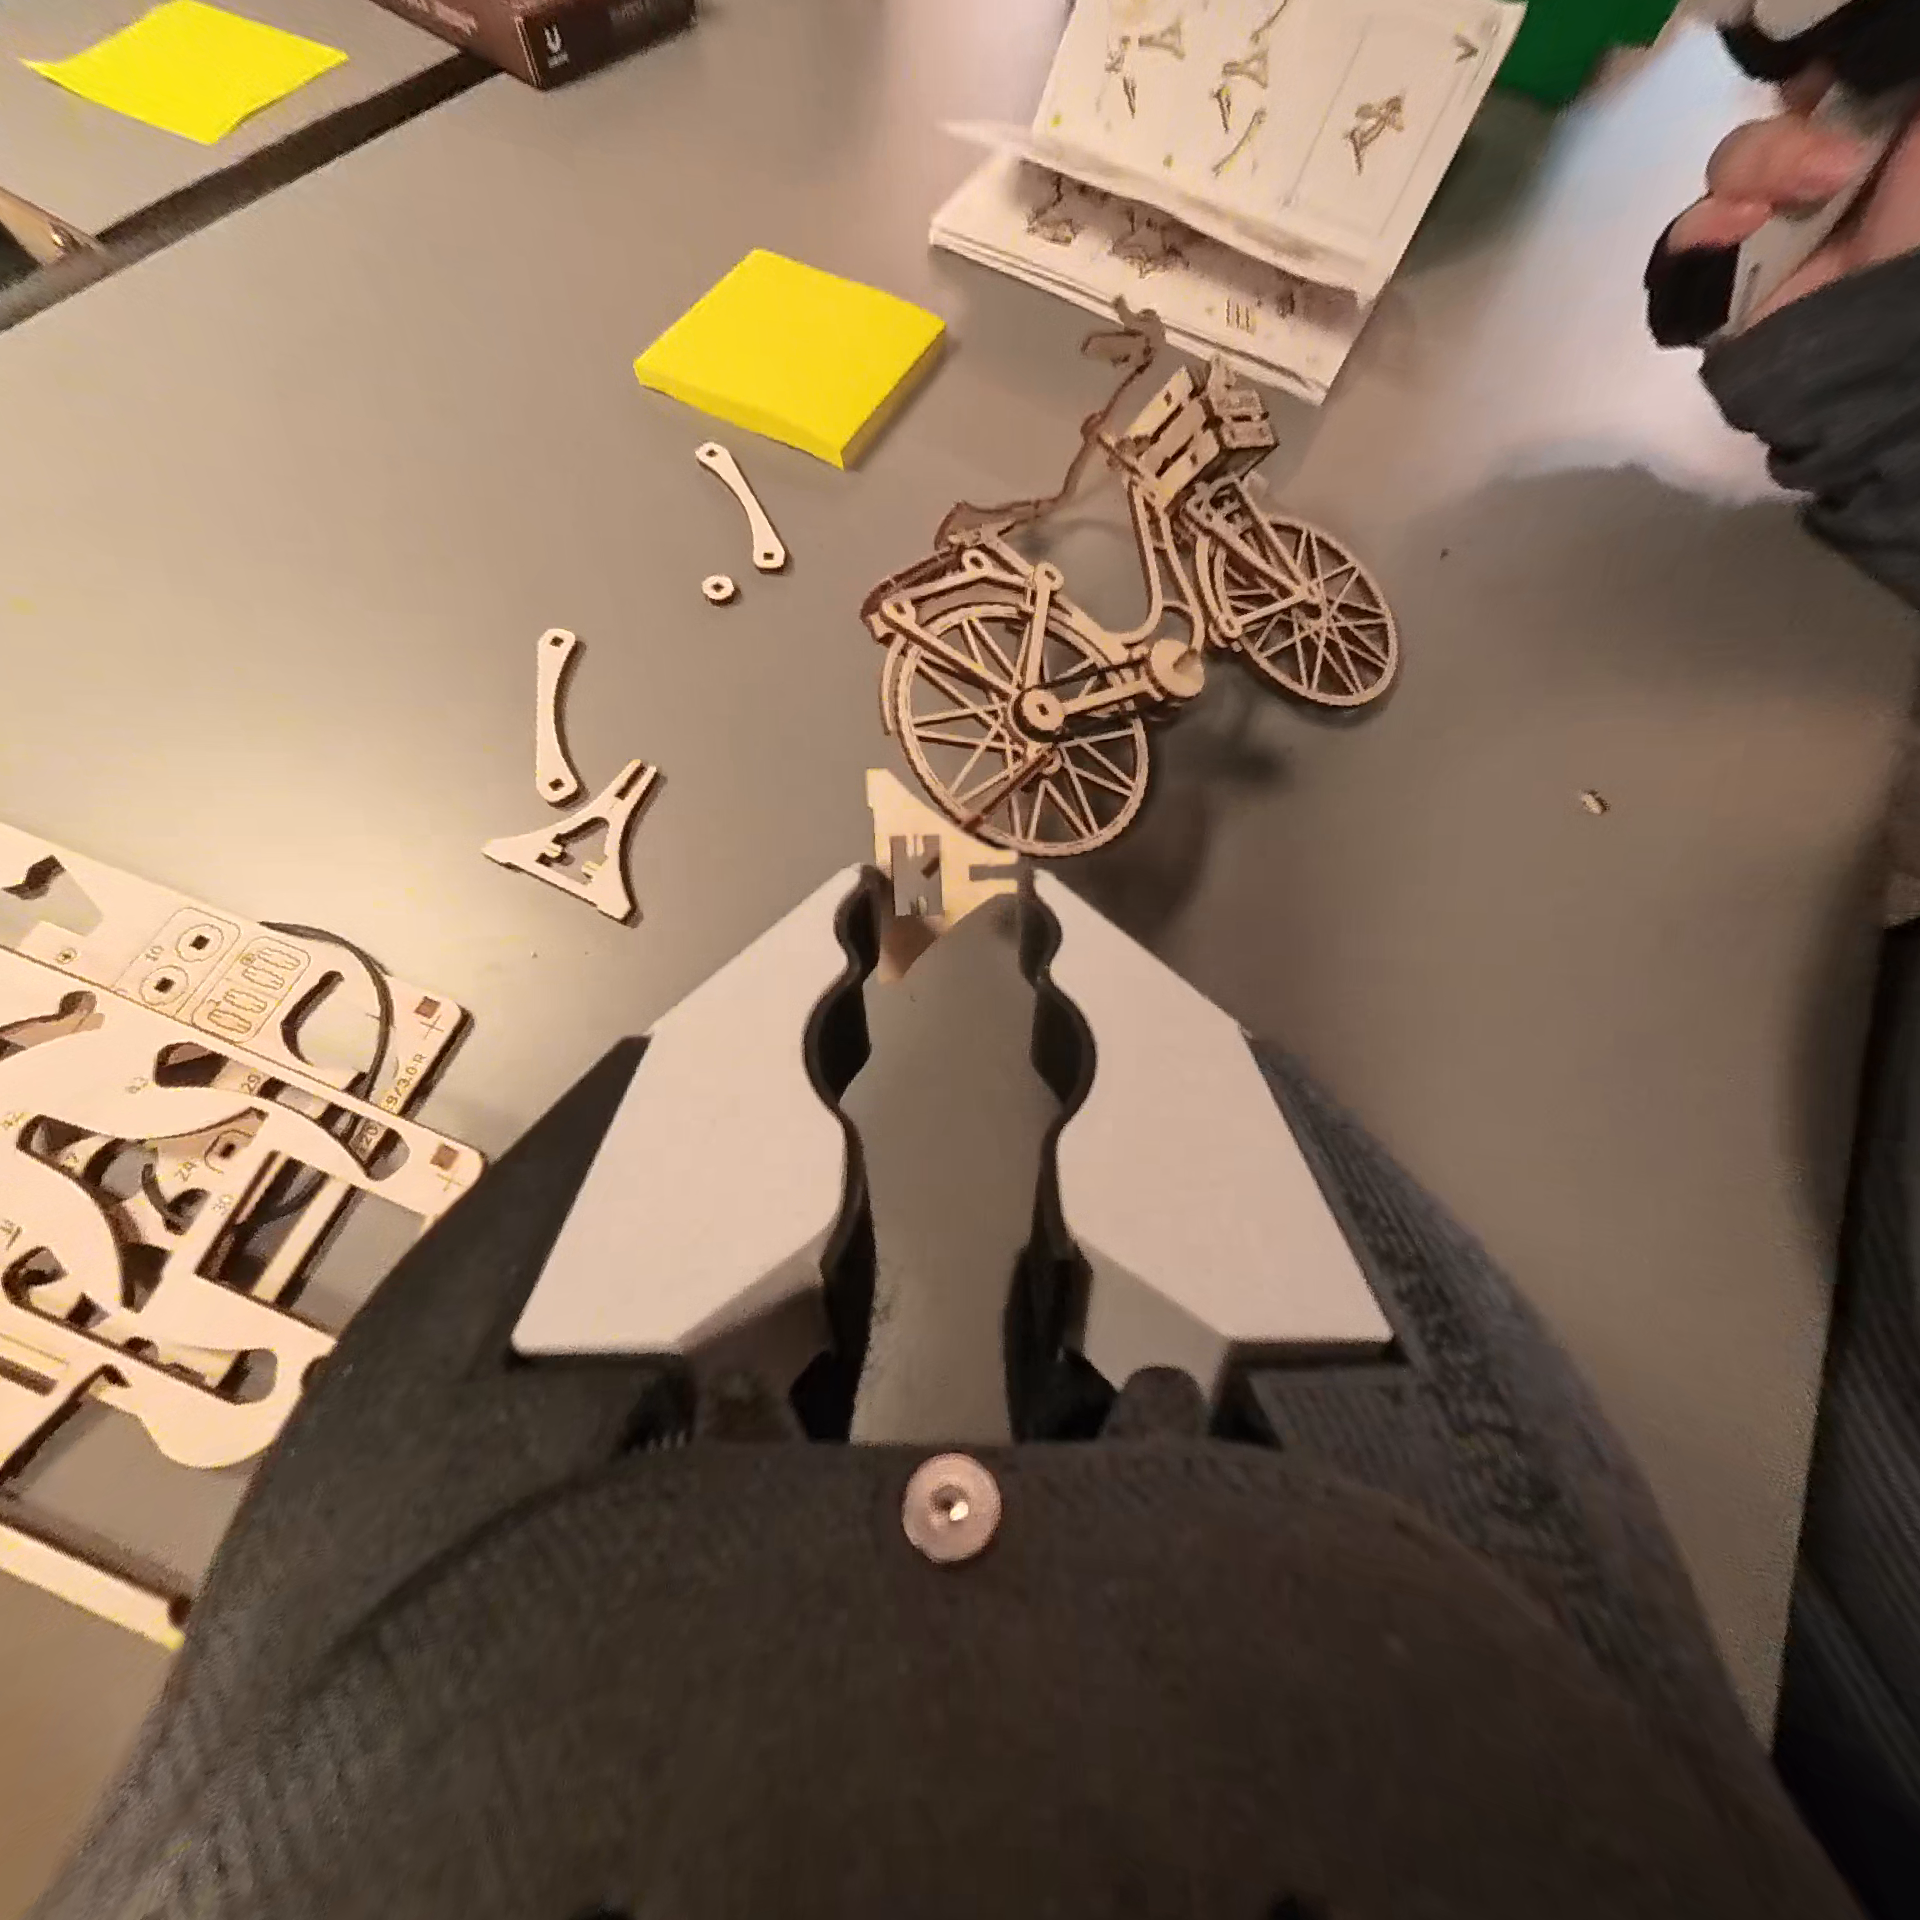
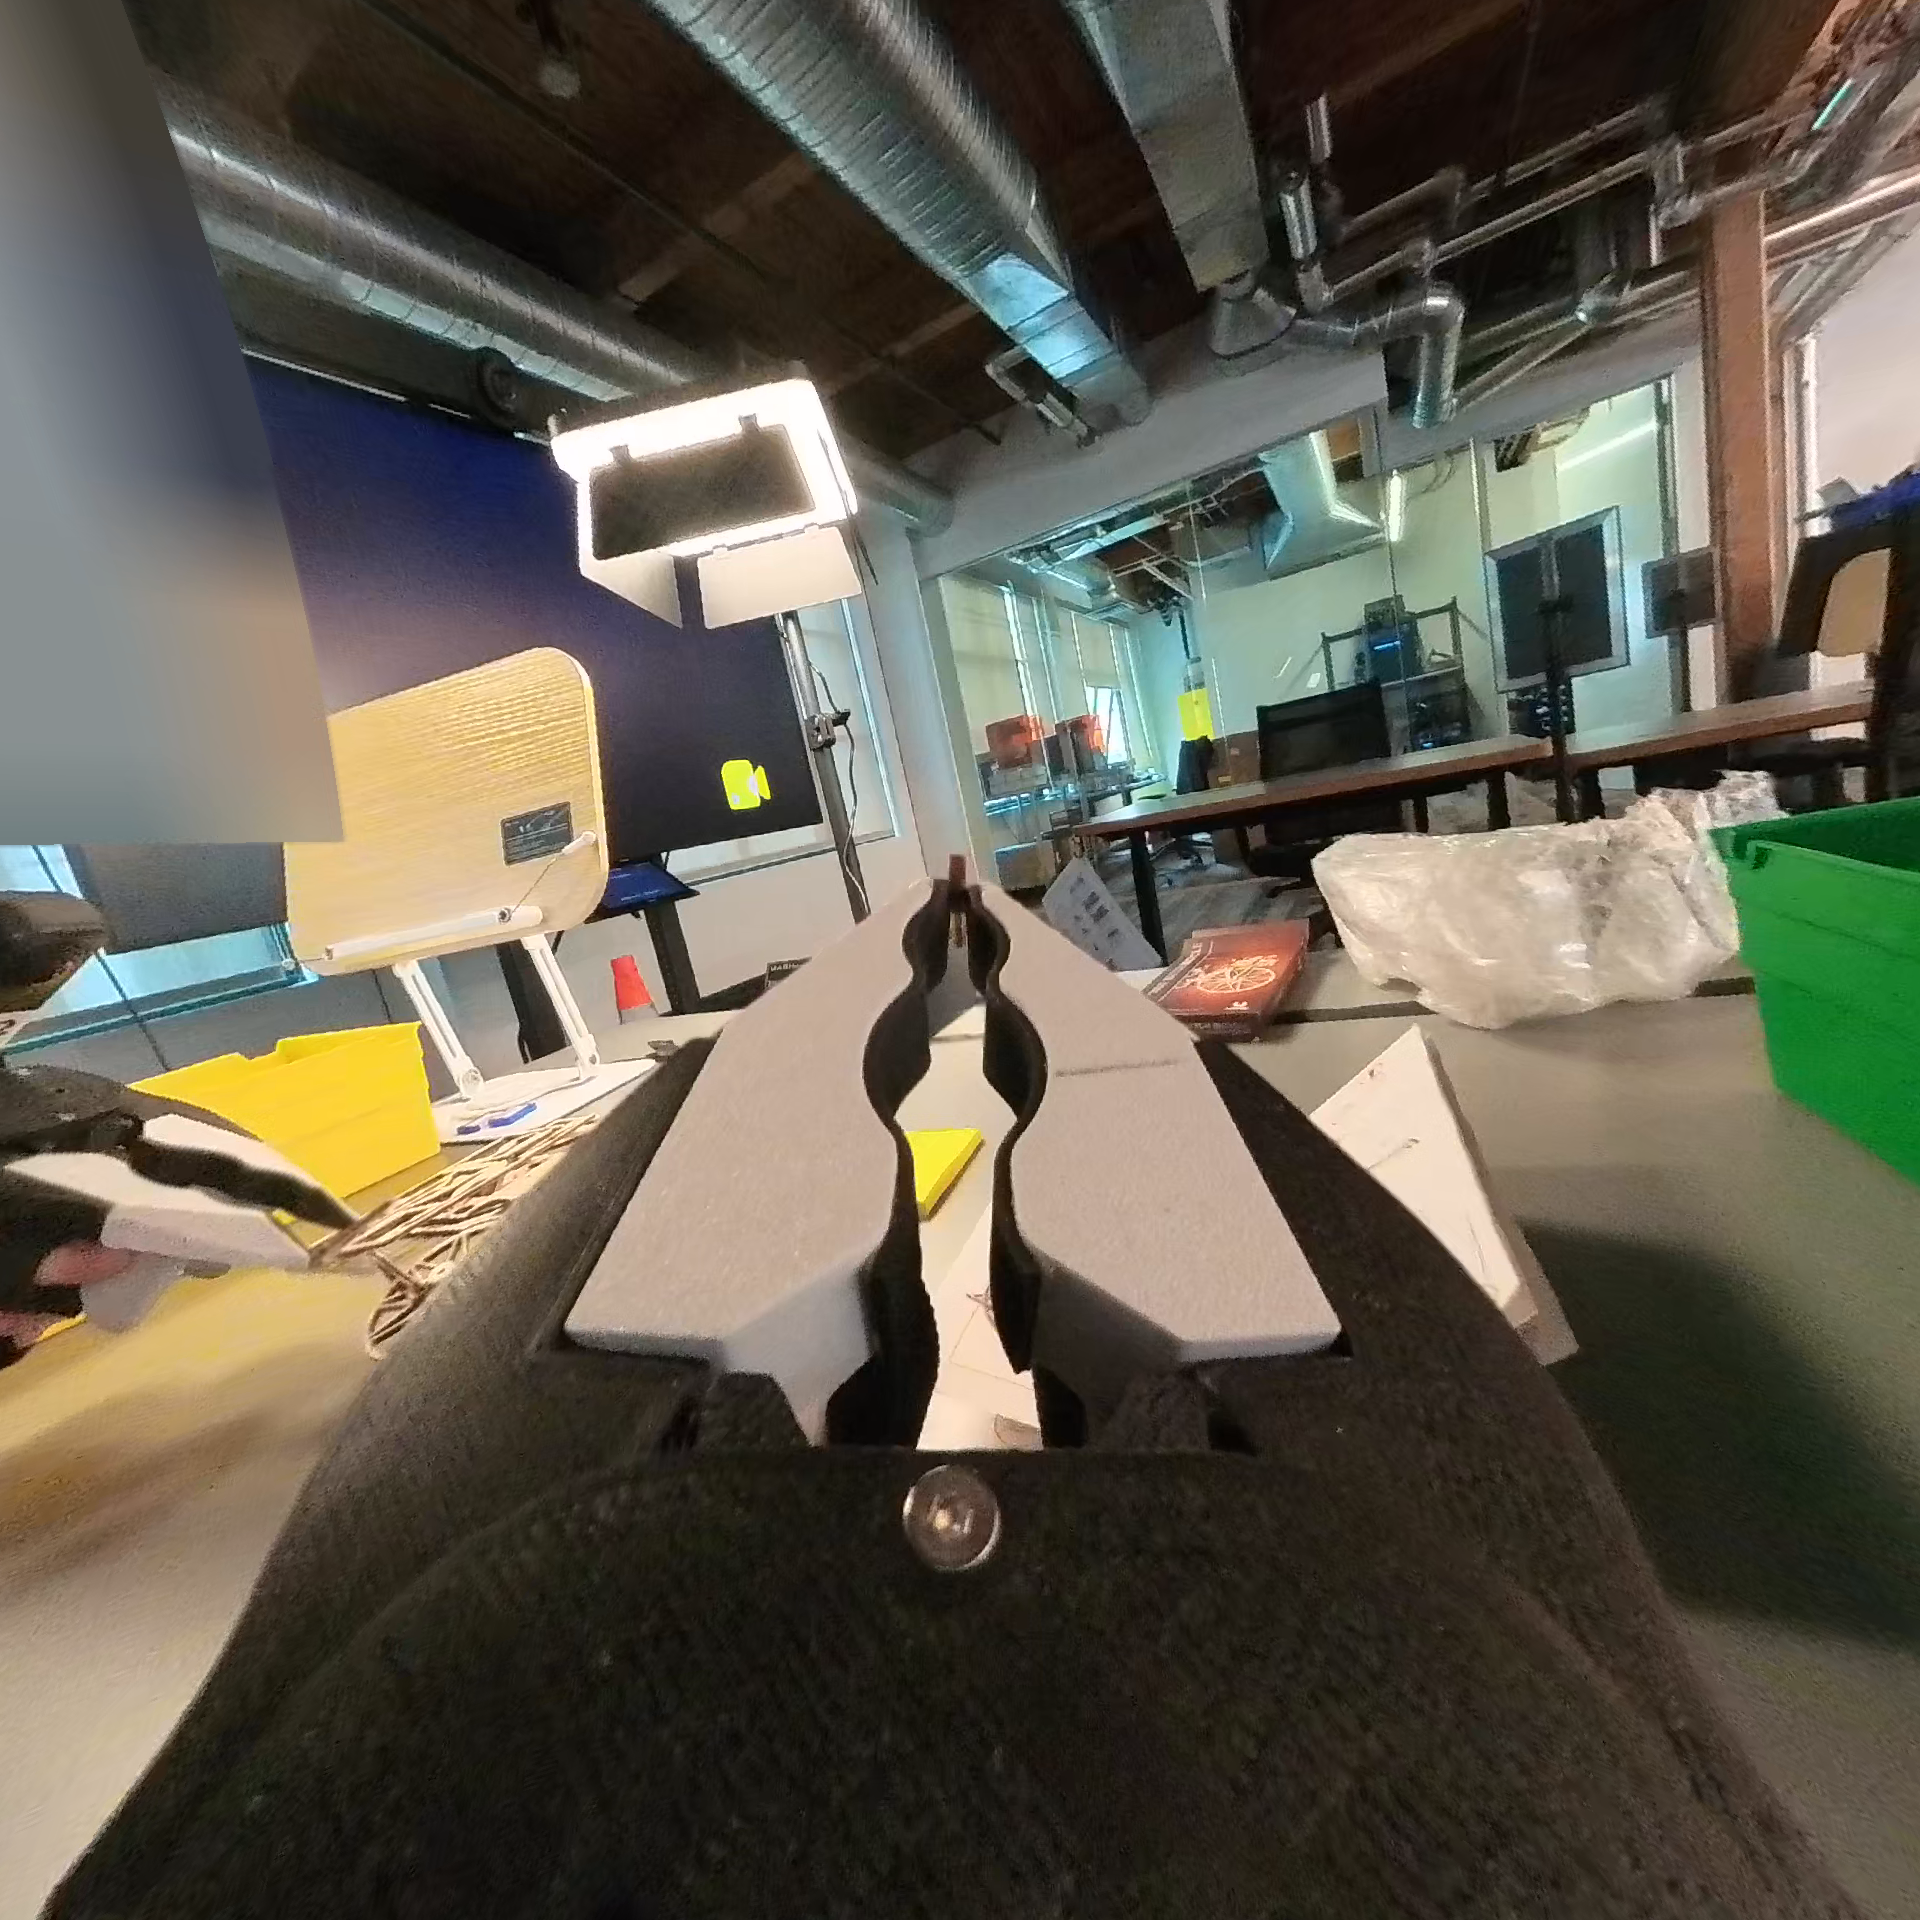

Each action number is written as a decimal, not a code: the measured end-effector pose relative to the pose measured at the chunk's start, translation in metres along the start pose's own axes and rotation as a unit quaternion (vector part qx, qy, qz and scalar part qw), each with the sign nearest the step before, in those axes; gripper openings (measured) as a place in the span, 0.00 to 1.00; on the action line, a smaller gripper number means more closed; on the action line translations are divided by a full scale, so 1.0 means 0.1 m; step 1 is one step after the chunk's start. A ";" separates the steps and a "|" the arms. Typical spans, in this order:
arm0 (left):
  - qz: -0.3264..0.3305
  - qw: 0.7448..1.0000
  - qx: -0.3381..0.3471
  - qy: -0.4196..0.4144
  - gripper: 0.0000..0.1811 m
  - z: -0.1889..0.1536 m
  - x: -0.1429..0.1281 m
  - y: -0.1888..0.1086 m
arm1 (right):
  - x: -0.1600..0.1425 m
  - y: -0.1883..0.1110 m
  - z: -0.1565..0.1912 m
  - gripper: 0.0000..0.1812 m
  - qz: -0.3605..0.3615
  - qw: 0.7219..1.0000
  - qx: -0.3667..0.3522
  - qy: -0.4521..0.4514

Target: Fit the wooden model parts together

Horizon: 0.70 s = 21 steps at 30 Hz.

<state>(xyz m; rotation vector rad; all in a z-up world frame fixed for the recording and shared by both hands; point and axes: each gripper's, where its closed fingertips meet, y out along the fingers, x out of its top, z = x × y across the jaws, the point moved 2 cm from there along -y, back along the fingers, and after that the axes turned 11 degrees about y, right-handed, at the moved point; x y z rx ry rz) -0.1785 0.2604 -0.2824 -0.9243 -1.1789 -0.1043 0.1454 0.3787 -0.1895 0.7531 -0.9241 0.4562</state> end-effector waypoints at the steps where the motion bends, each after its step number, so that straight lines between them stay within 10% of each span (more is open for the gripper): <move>1: -0.003 1.000 0.000 -0.003 0.14 0.01 0.00 0.00 | -0.01 0.01 0.00 0.00 0.003 1.000 0.001 -0.001; 21: -0.084 0.995 -0.010 -0.058 0.14 -0.23 0.17 -0.30 | -0.22 0.07 0.19 0.00 0.057 0.995 0.033 -0.079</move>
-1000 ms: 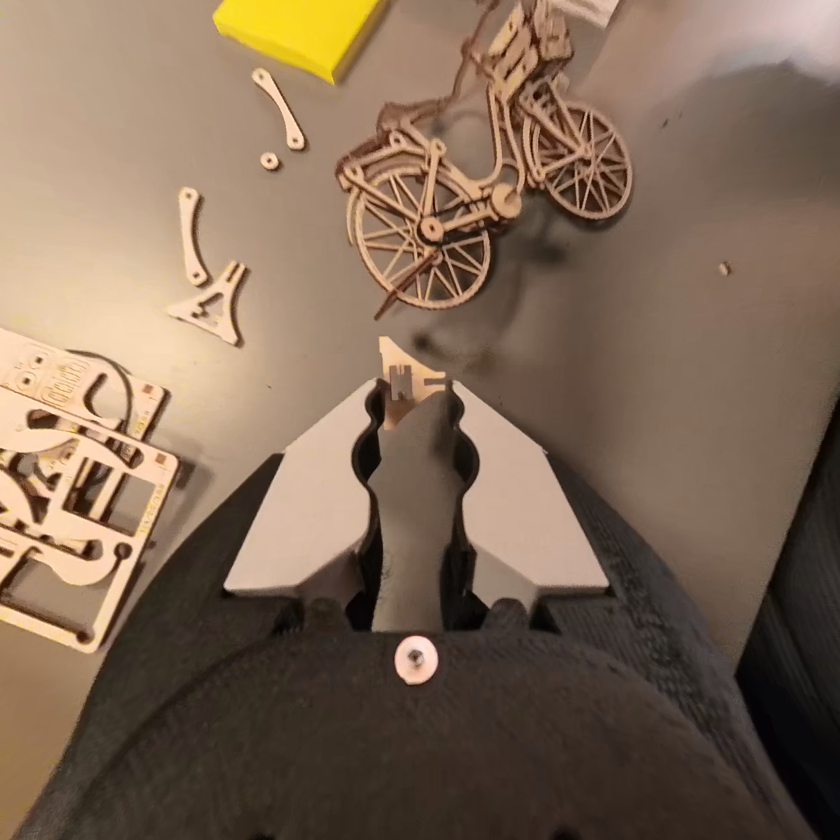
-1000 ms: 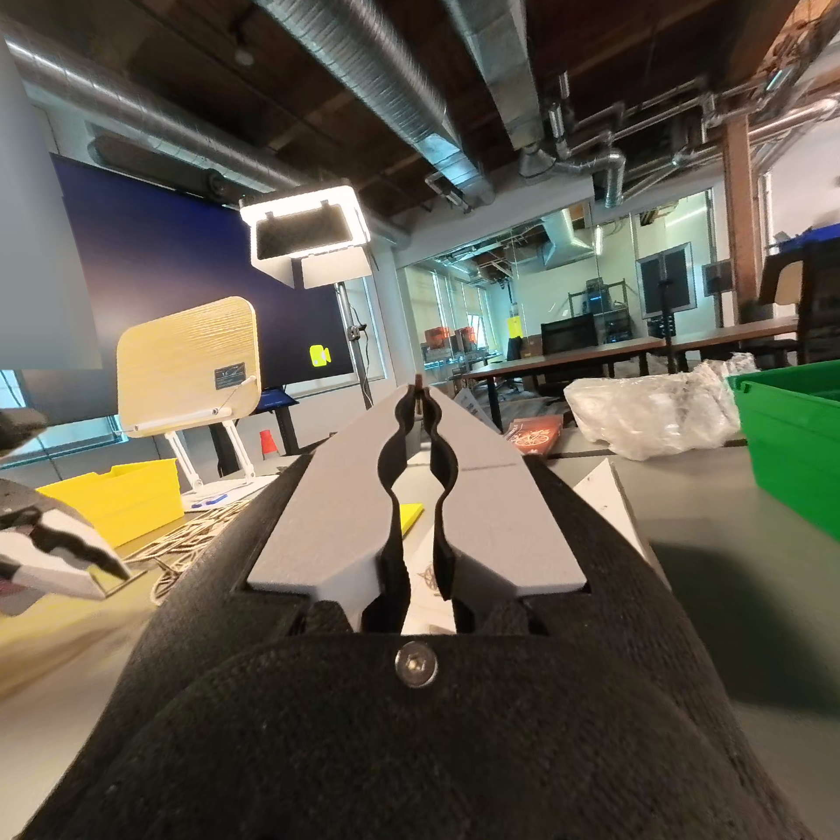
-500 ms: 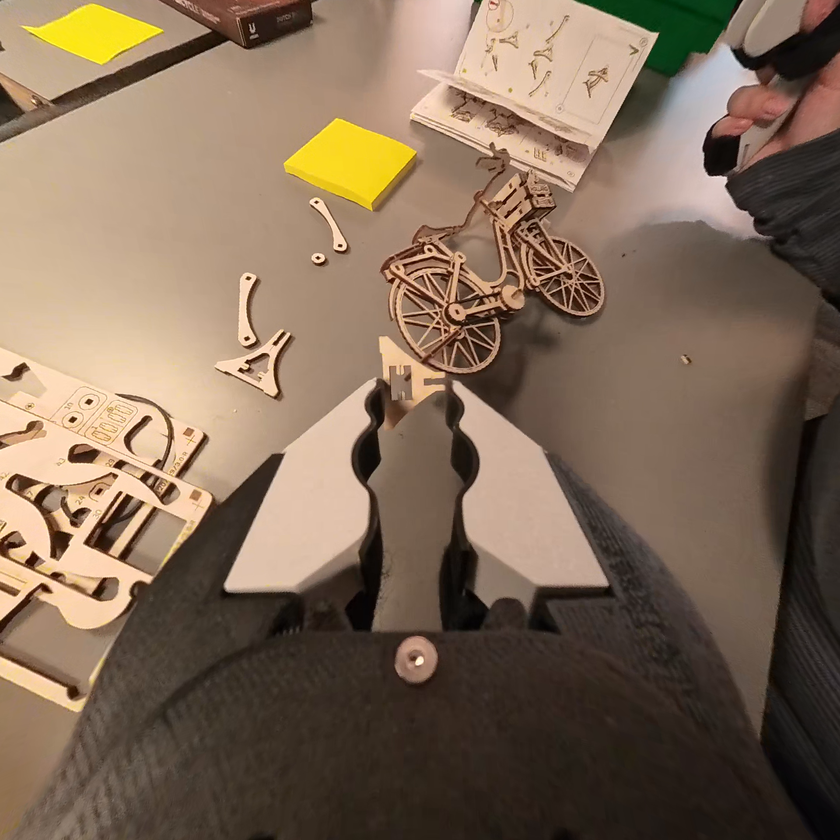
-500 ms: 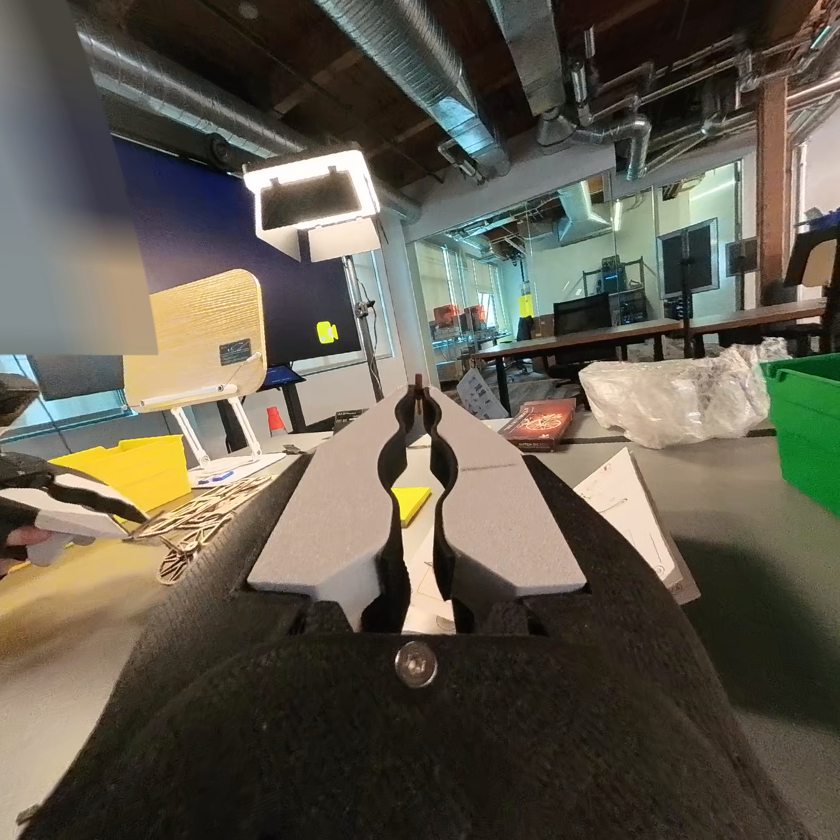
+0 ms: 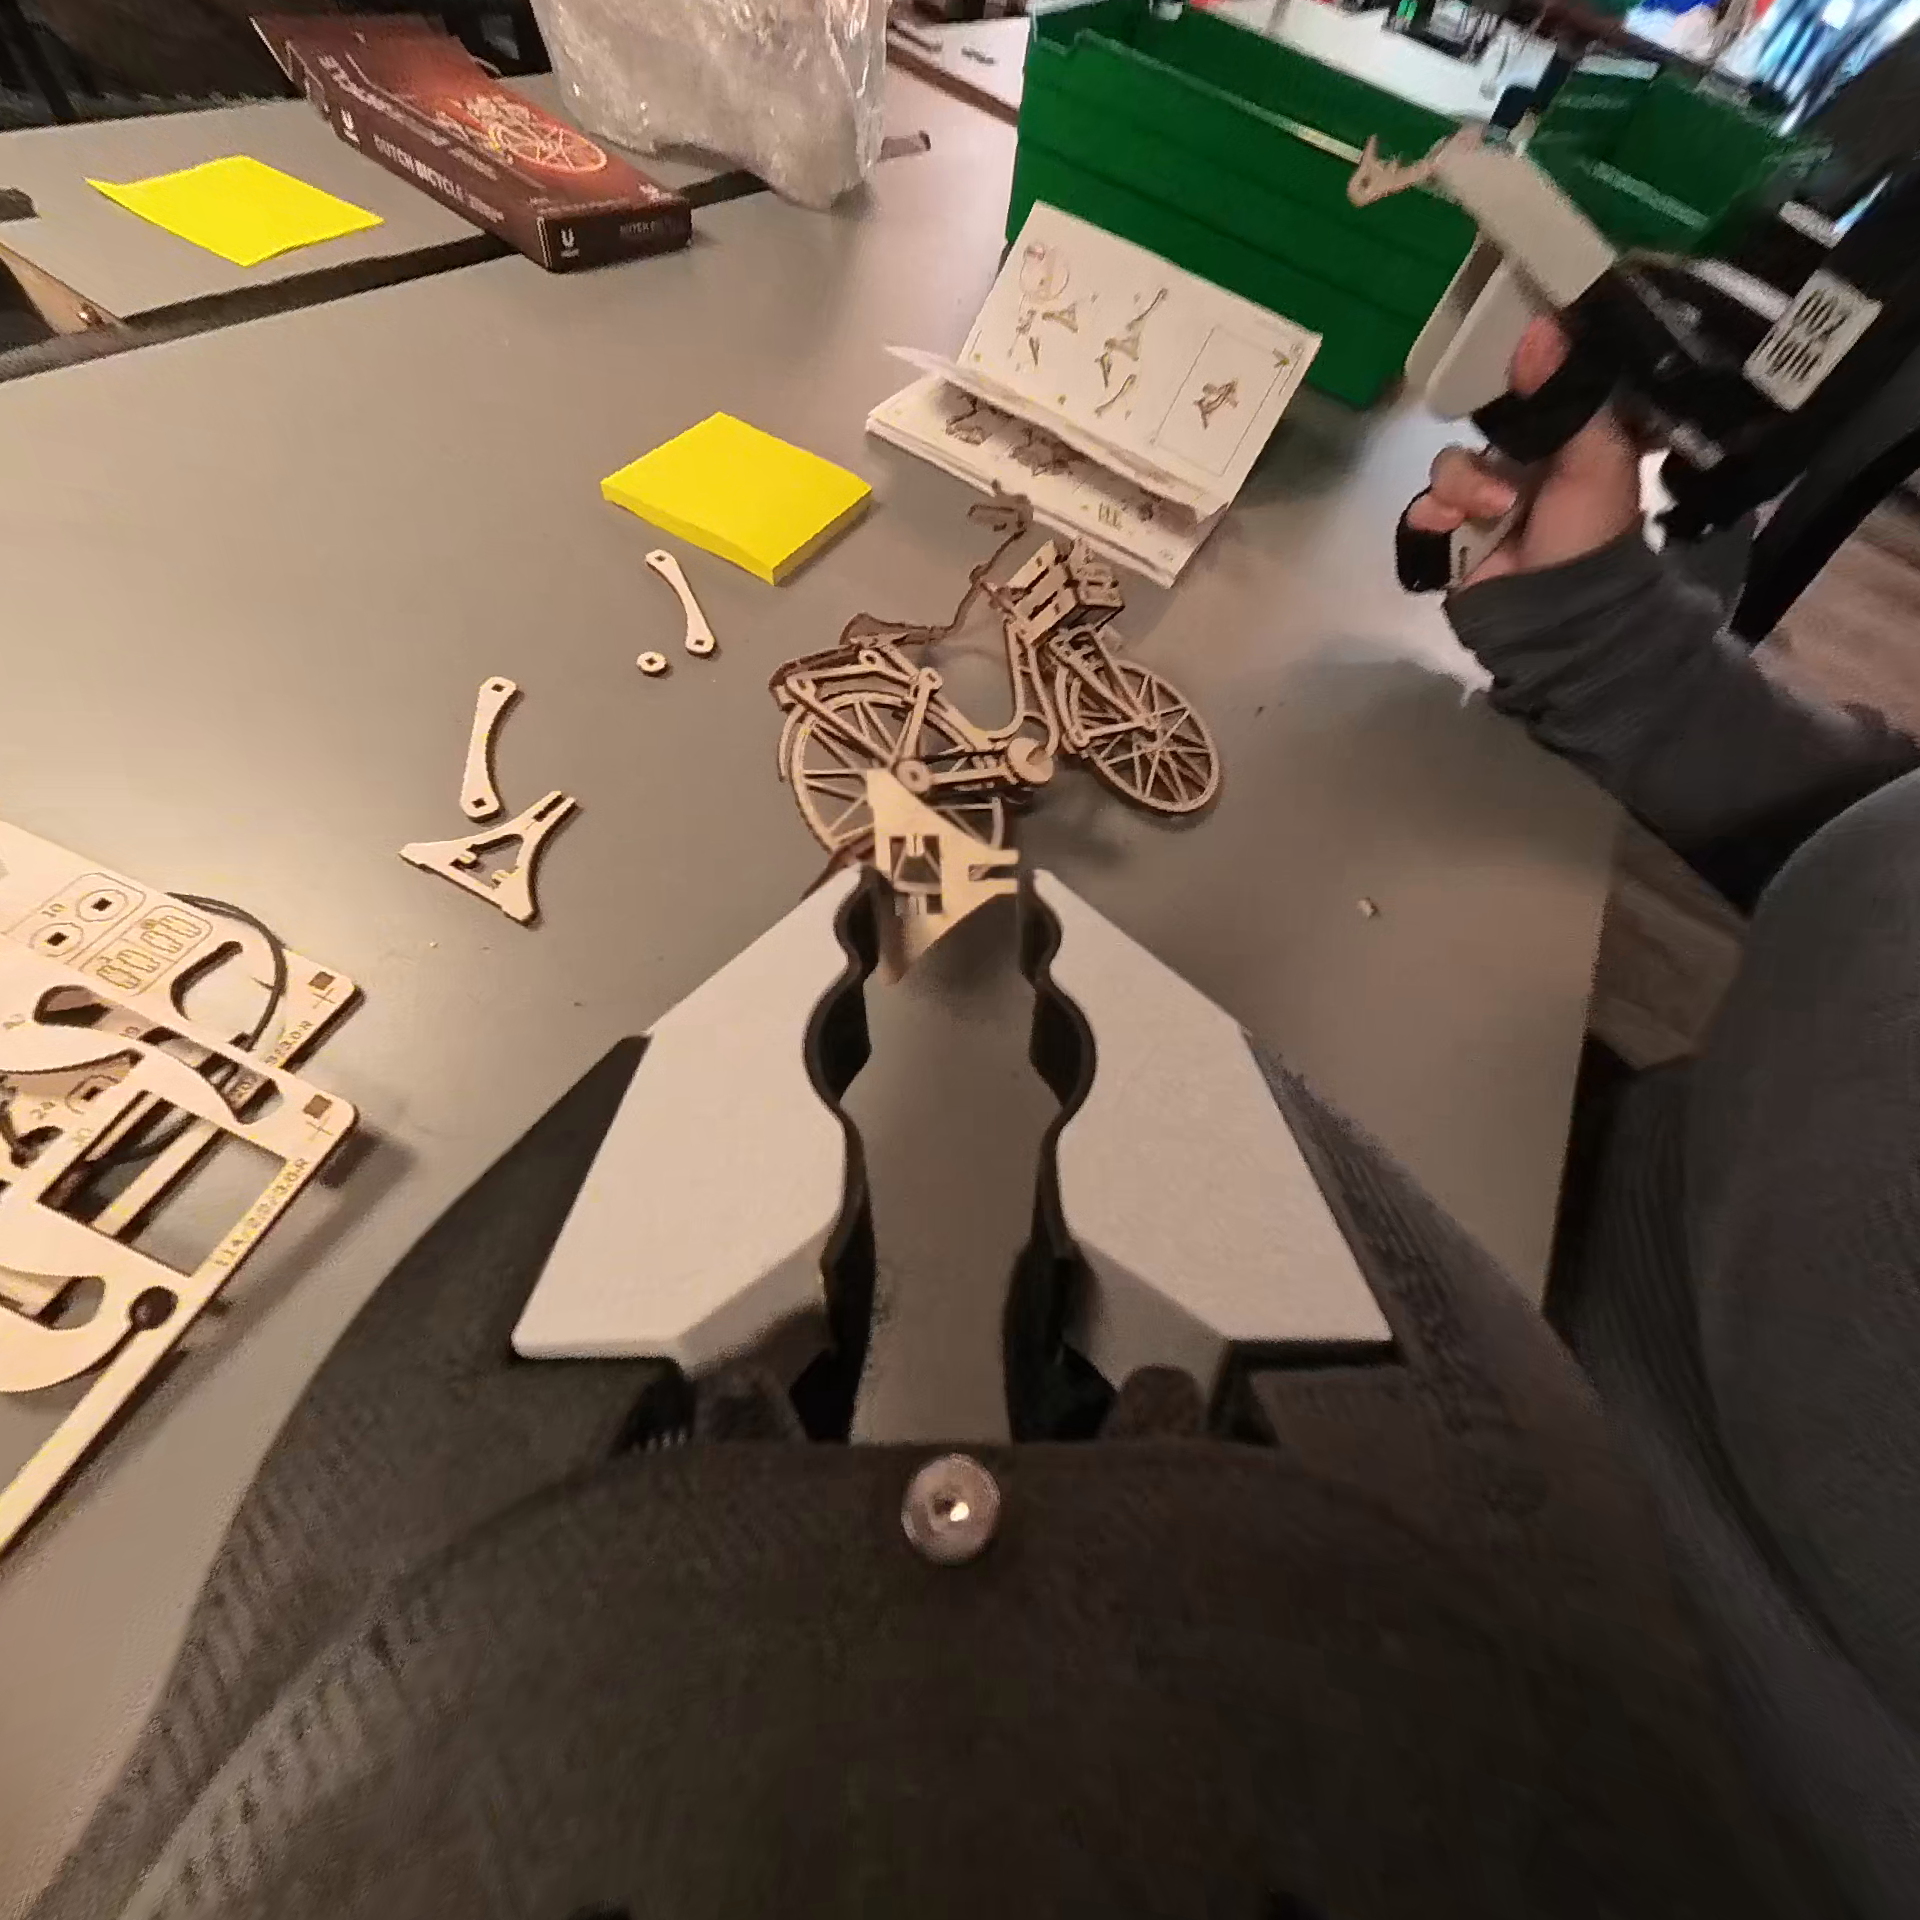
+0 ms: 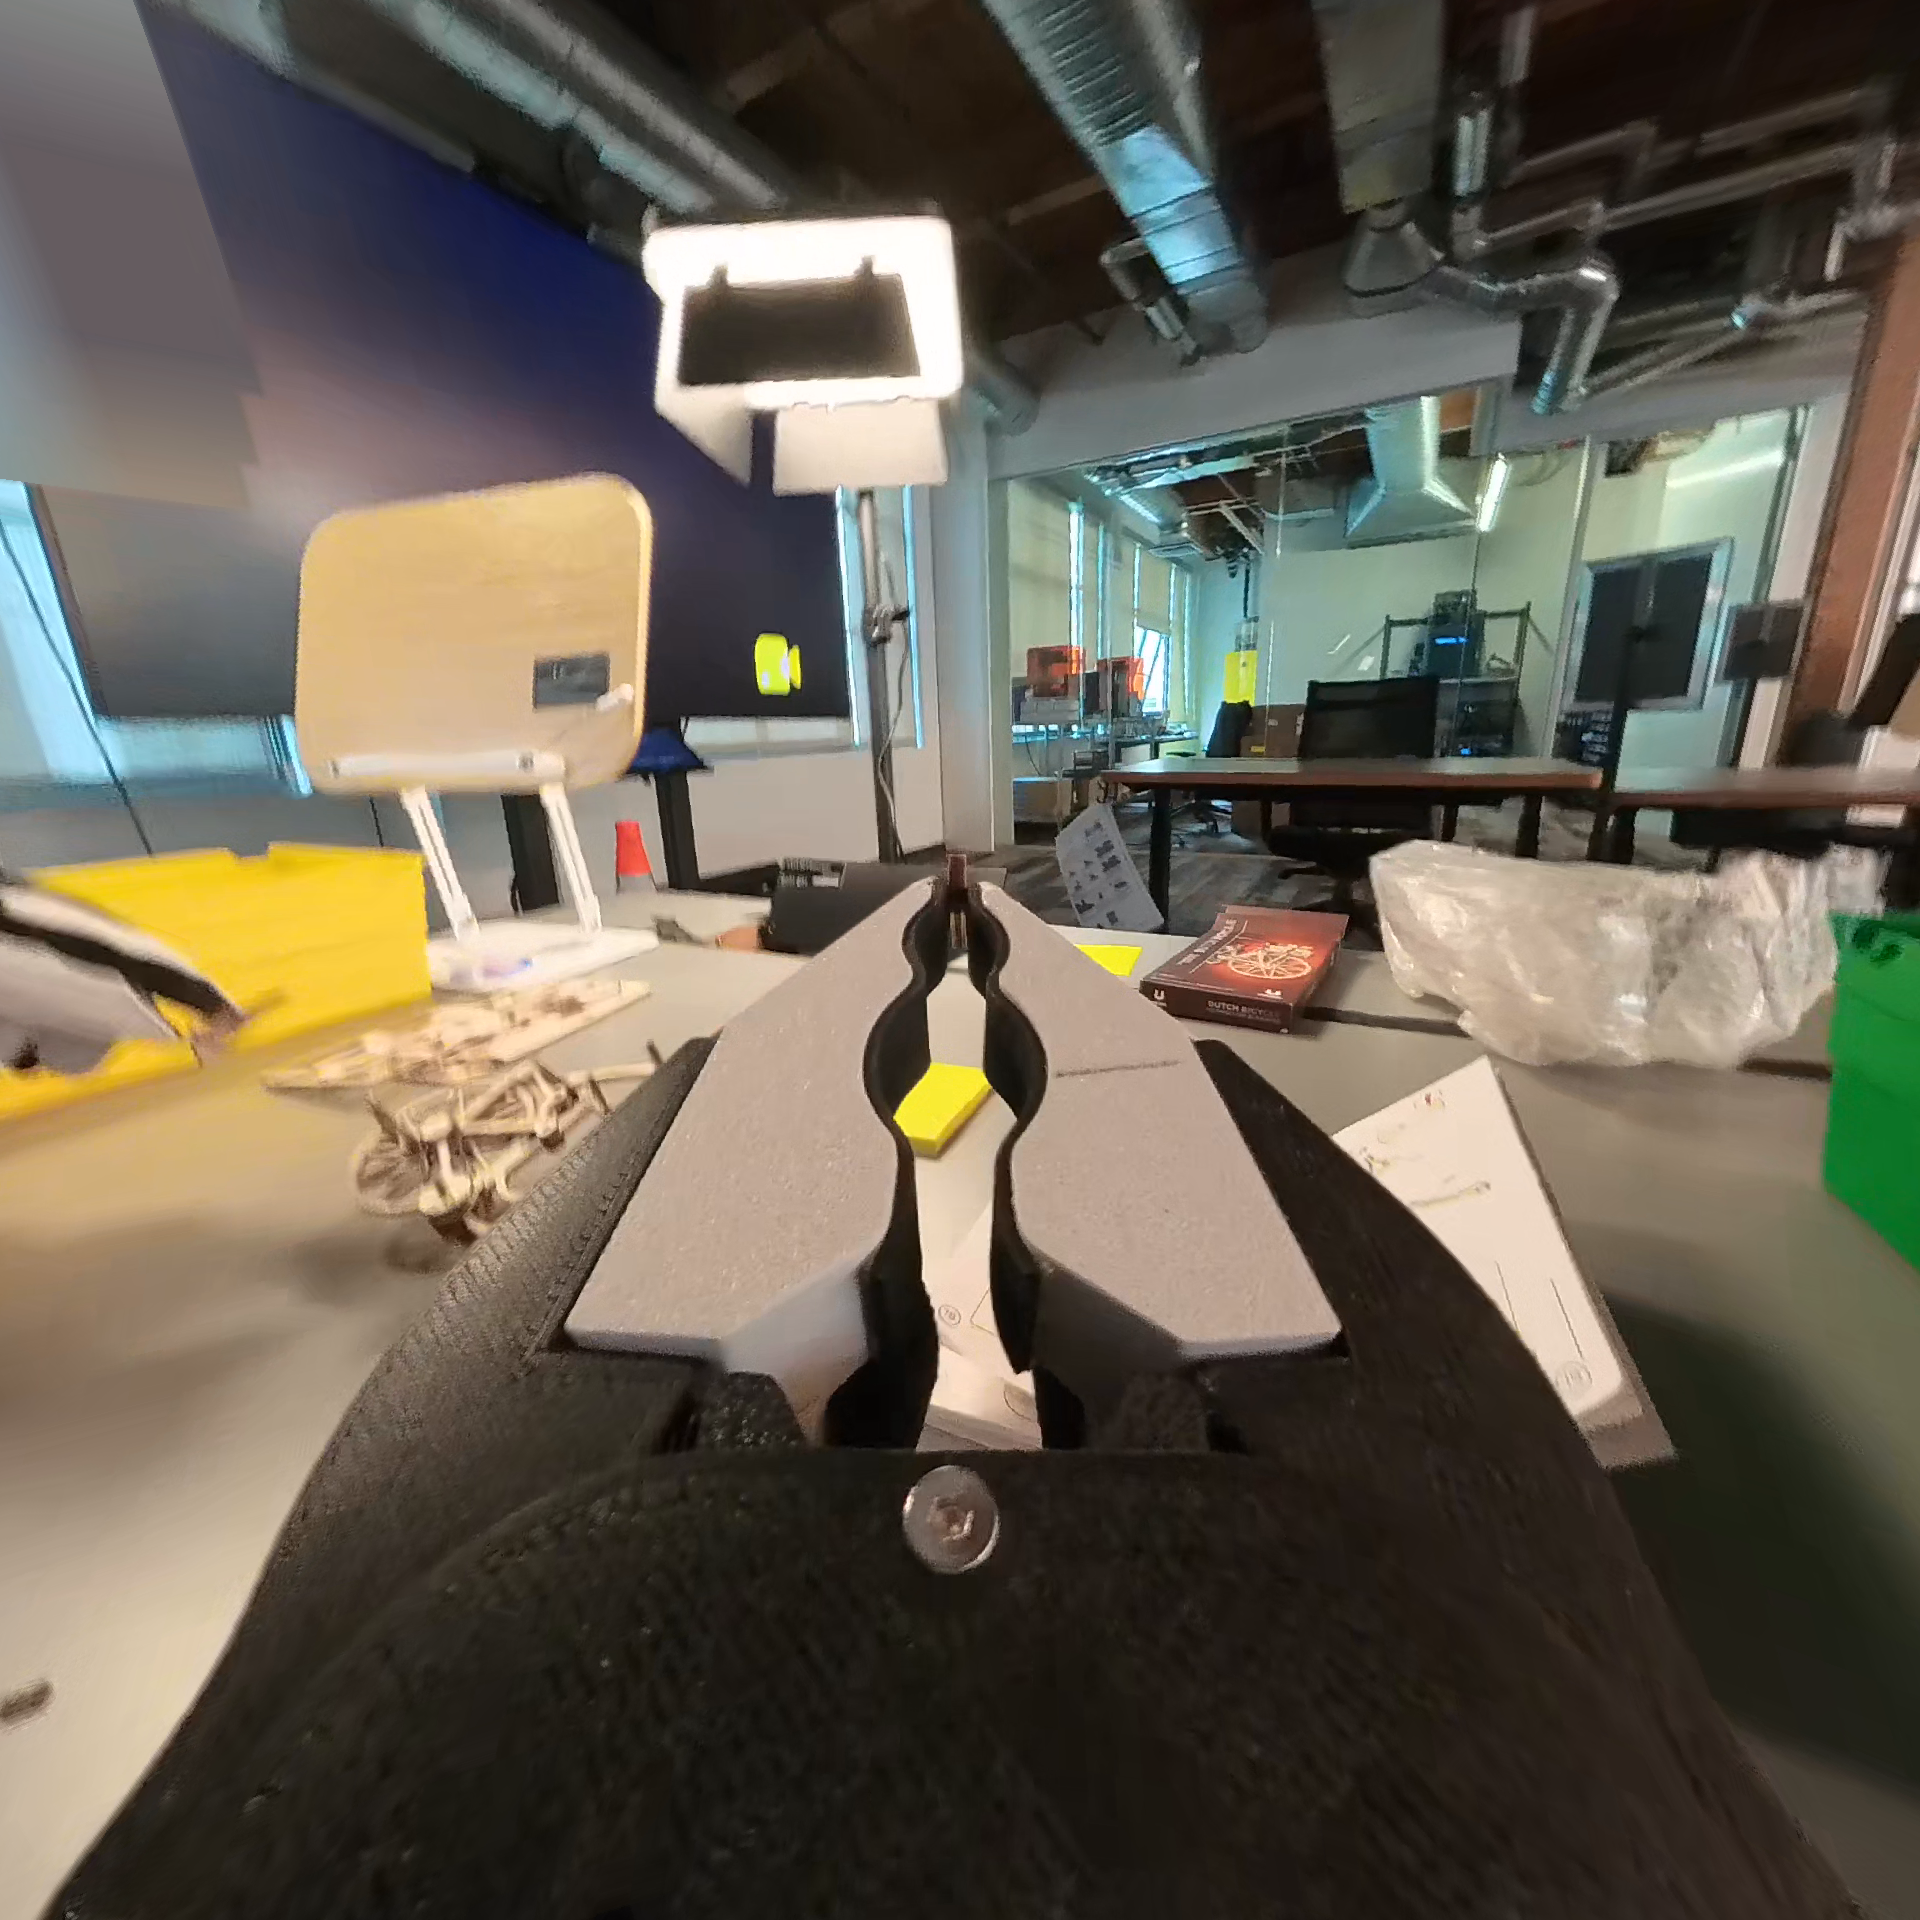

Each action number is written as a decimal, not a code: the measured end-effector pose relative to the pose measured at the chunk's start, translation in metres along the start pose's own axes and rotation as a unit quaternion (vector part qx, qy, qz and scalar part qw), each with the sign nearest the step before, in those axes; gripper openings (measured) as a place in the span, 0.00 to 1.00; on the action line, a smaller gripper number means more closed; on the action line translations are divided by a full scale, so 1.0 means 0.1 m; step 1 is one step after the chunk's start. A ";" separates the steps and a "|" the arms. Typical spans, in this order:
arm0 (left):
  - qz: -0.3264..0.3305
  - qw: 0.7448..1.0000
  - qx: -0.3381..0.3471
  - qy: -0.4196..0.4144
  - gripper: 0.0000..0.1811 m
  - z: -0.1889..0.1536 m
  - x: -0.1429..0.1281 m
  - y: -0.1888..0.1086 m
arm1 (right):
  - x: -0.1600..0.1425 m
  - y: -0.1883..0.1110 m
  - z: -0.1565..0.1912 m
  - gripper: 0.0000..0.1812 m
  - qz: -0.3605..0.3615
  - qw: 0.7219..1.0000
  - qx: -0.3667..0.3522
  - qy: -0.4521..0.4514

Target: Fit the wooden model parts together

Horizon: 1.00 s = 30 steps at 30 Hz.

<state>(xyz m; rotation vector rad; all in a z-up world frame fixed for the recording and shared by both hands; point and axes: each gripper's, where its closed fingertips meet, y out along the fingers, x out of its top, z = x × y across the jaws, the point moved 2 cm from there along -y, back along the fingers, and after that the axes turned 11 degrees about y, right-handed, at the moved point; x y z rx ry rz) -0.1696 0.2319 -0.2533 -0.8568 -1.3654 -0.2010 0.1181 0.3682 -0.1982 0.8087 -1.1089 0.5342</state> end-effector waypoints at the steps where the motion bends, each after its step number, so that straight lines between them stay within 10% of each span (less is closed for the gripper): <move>1: -0.011 1.000 0.000 -0.010 0.14 -0.01 0.02 -0.01 | -0.01 0.00 0.03 0.00 0.005 1.000 0.004 -0.012; 14: 0.027 0.997 0.003 -0.066 0.14 -0.20 -0.24 -0.12 | -0.18 0.07 0.57 0.00 0.043 0.987 0.084 -0.128; 23: 0.037 0.996 -0.004 -0.082 0.14 -0.23 -0.27 -0.06 | -0.19 0.09 0.44 0.00 0.047 0.962 0.195 0.187; 30: 0.049 0.995 -0.006 -0.087 0.14 -0.22 -0.31 -0.01 | -0.21 0.10 0.42 0.00 0.047 0.952 0.204 0.222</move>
